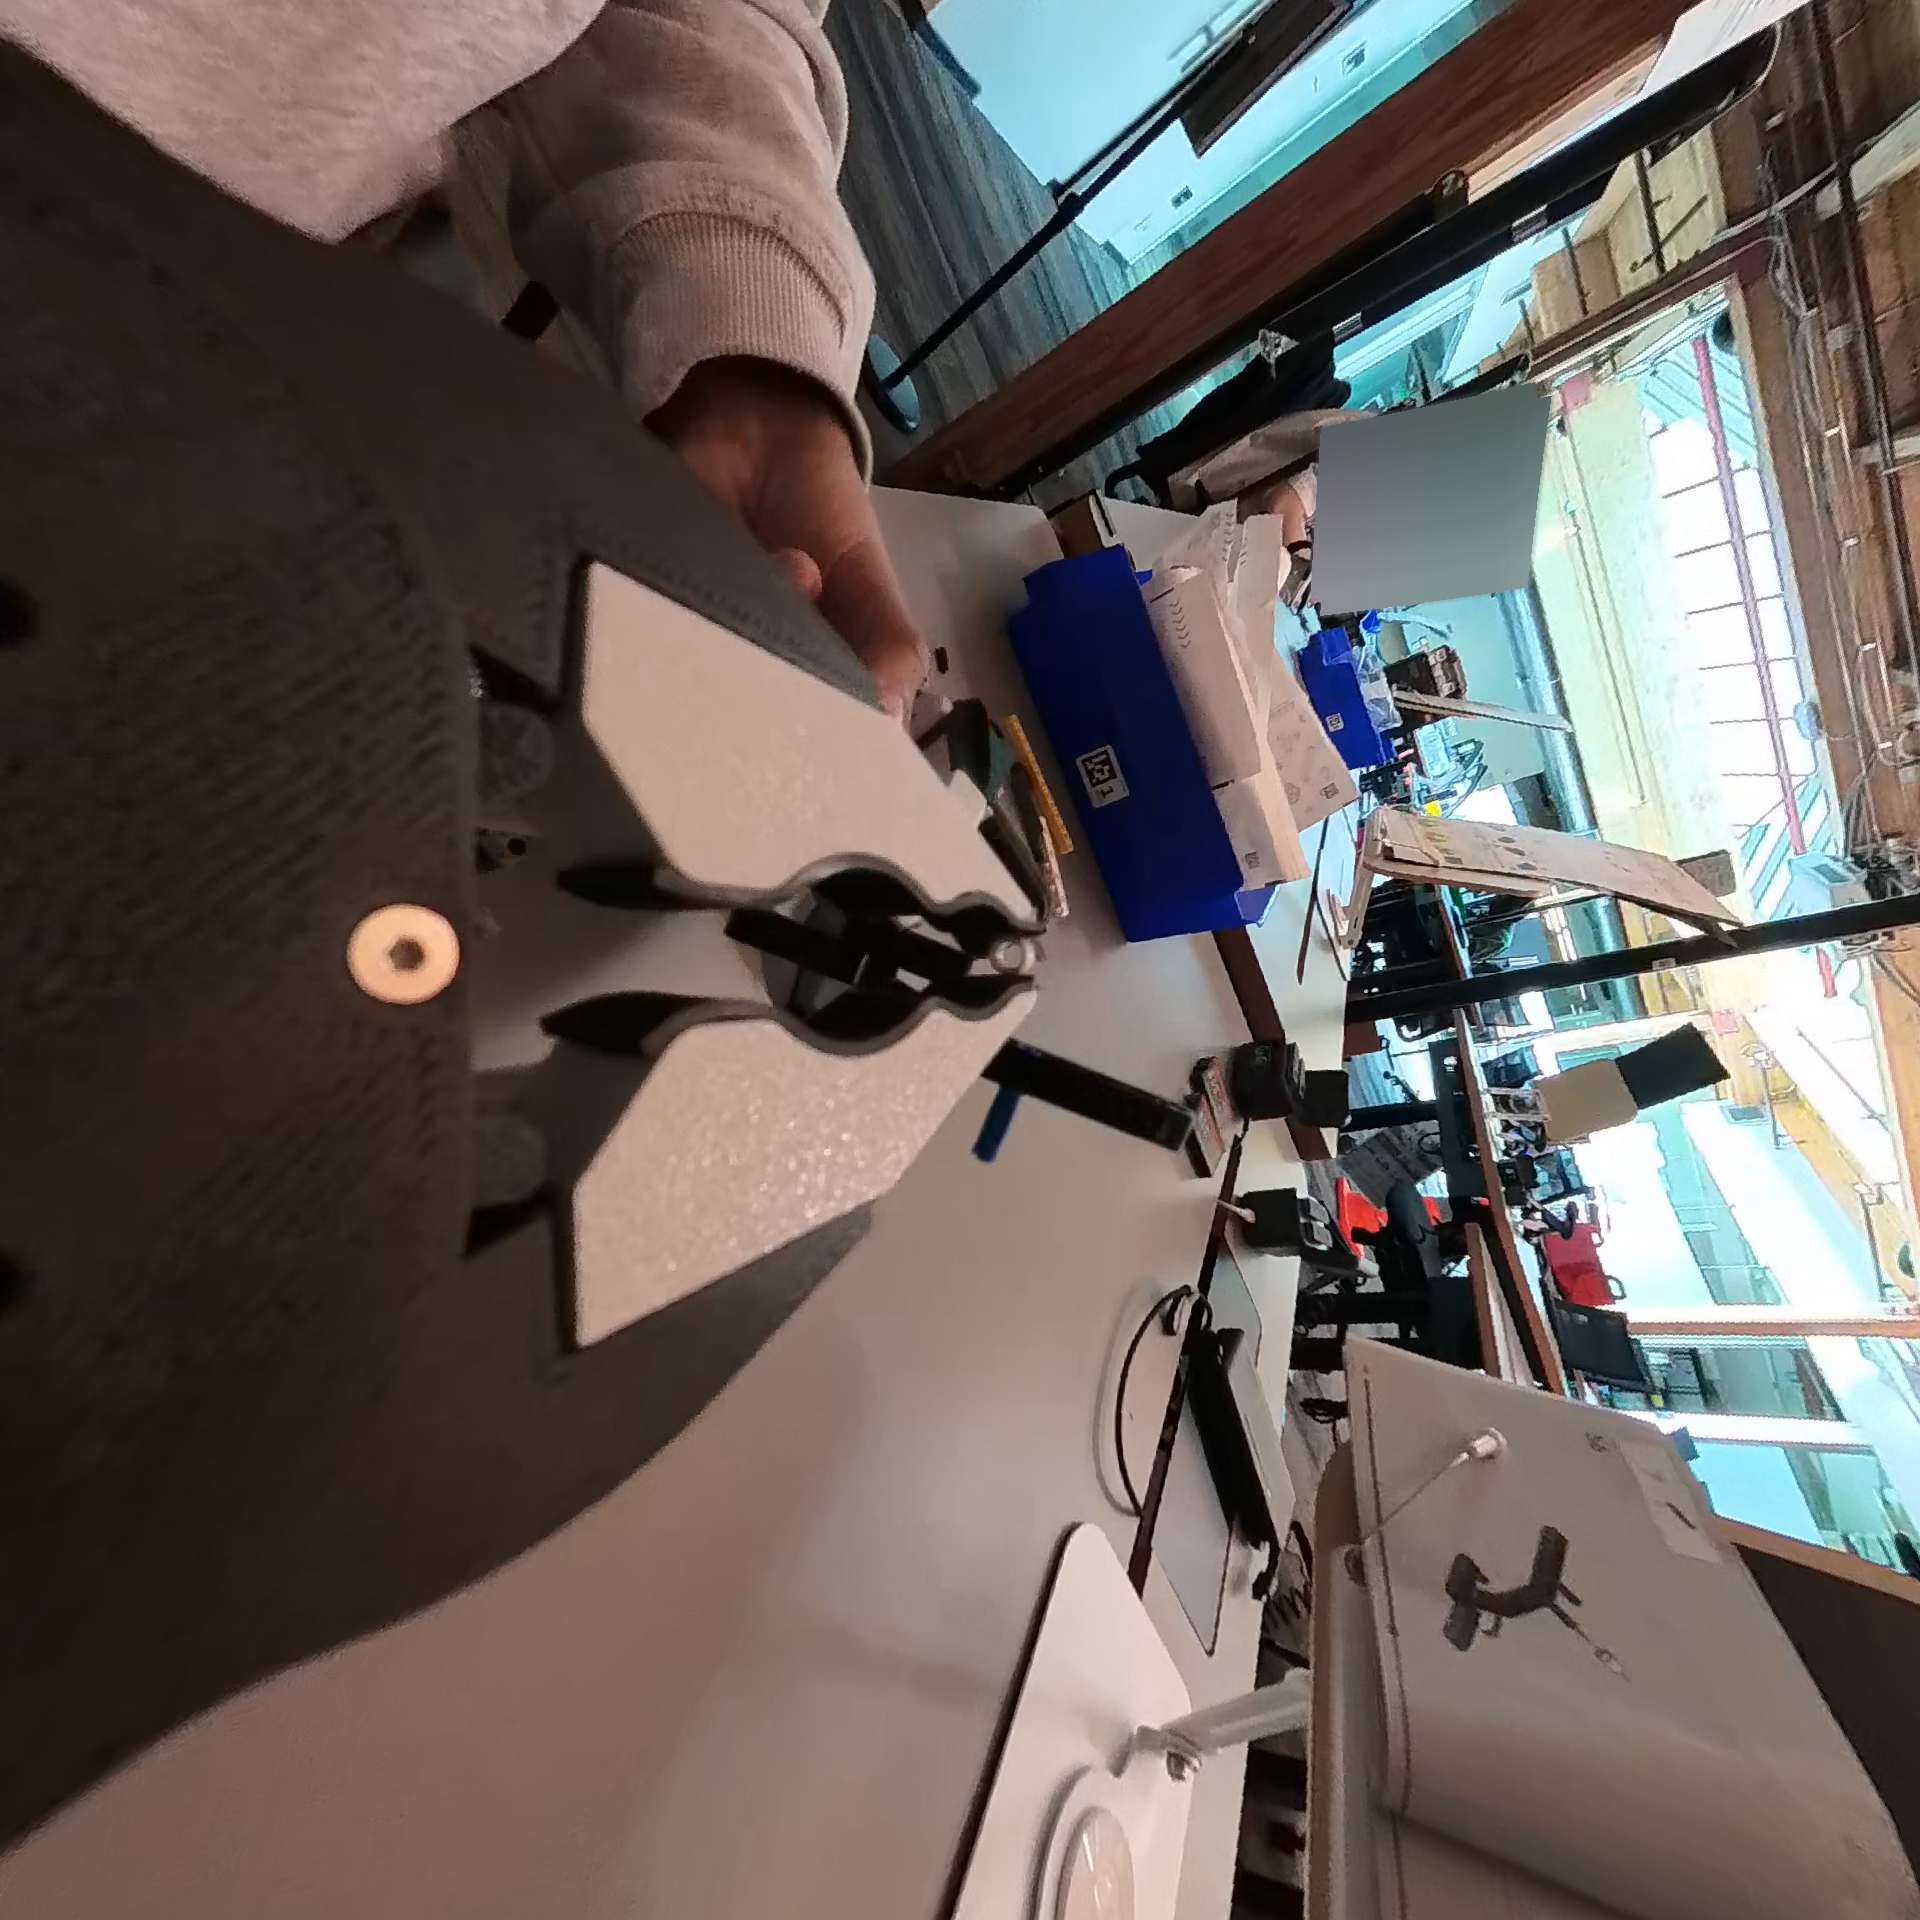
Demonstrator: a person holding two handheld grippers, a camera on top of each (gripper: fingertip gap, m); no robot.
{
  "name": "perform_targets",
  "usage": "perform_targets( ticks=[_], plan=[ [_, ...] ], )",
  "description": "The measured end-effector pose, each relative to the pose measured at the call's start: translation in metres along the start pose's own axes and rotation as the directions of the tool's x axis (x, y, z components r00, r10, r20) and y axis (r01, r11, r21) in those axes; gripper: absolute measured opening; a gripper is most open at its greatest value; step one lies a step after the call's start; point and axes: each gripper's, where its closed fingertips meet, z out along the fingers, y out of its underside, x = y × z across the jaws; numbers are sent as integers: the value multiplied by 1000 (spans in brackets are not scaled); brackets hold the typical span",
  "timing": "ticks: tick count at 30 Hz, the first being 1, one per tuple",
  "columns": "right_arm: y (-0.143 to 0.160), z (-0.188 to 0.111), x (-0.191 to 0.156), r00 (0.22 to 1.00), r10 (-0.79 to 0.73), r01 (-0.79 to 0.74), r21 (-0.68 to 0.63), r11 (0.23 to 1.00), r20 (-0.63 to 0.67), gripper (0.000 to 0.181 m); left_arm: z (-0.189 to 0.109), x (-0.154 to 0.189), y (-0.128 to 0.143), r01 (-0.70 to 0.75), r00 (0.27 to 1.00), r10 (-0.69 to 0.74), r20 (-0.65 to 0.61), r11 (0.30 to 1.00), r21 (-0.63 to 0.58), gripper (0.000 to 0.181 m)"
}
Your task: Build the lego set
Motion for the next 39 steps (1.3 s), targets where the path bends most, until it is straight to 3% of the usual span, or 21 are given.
perform_targets(
  ticks=[11, 13, 15, 17, 23, 26, 29, 32, 35, 37, 39],
  plan=[
    [8, -10, 21, 994, 109, -110, -12, 994, -27, 5, -9, -1, -10, 4, 1000, -3, -27, 999, 32, 18],
    [35, -13, 30, 991, 115, -124, -164, 979, -65, 5, -12, 1, -14, -16, 999, 18, -35, 999, 41, 14],
    [82, -19, 41, 991, 73, -112, -394, 912, -112, 5, -16, 4, -16, -46, 997, 48, -55, 998, 35, 0],
    [113, -26, 52, 988, -35, -52, -530, 847, -153, 6, -19, 3, -19, -64, 997, 66, -41, 997, 36, 0],
    [145, -31, 67, 945, -290, 110, -691, 715, -149, 6, -30, -2, -30, -108, 994, 107, 21, 993, 53, 0],
    [153, -31, 67, 953, -265, 92, -697, 711, -145, 8, -41, 13, -45, -122, 992, 122, 6, 989, 80, 0],
    [149, -28, 64, 969, -207, 62, -675, 735, -136, 26, -64, 36, -69, -229, 973, 223, 54, 966, 123, 0],
    [125, -20, 63, 978, -161, 51, -598, 800, -131, 32, -91, 30, -89, -410, 877, 371, 305, 909, 72, 1],
    [99, -6, 66, 986, -109, 26, -537, 844, -124, 33, -113, -10, -96, -481, 680, 451, 578, 869, -112, 14],
    [84, 12, 68, 989, -105, 34, -522, 852, -107, 32, -121, -34, -97, -496, 555, 485, 676, 845, -200, 16],
    [72, 38, 69, 992, -103, 51, -520, 852, -72, 31, -119, -49, -92, -487, 509, 505, 697, 837, -251, 17]
  ],
)
